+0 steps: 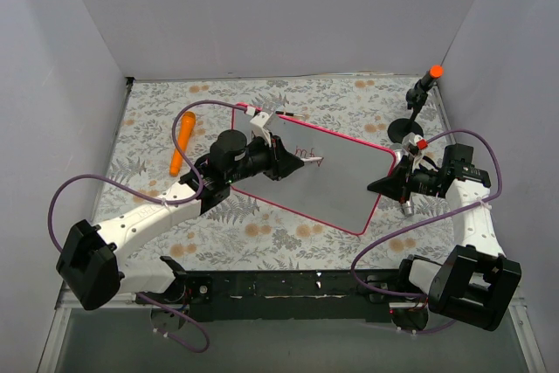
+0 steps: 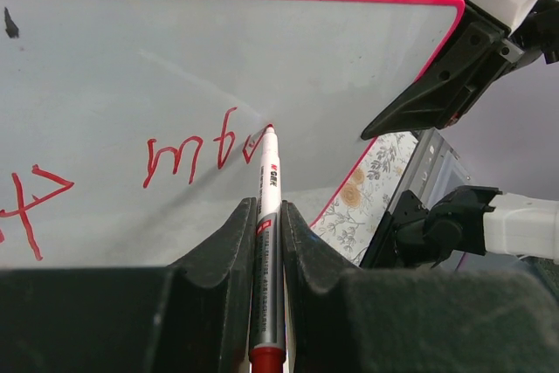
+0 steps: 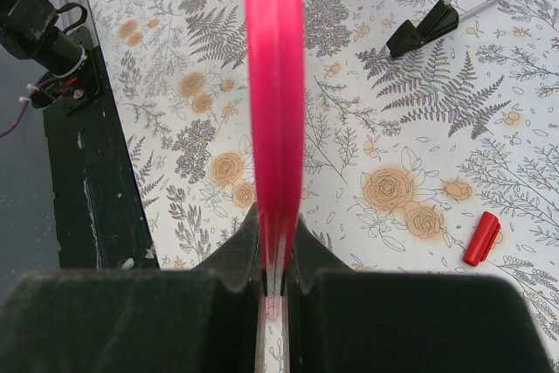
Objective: Write a sentence on the whiteboard
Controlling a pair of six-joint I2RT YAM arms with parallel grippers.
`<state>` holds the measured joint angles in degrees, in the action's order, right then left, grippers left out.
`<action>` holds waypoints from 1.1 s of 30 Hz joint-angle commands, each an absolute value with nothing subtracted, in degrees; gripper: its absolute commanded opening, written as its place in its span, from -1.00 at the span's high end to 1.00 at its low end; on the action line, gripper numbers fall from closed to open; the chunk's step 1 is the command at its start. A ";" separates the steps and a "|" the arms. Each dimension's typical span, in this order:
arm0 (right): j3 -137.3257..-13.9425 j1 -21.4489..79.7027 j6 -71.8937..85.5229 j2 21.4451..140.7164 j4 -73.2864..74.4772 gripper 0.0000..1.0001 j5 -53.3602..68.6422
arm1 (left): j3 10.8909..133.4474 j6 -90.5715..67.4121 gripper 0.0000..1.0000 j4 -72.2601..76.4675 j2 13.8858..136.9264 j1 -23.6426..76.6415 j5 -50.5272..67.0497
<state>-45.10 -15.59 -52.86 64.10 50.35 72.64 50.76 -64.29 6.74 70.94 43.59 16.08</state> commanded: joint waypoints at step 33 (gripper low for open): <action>-45.09 -15.03 -56.07 63.46 47.90 0.97 67.24 | 49.13 -64.25 1.00 11.07 71.11 43.24 16.44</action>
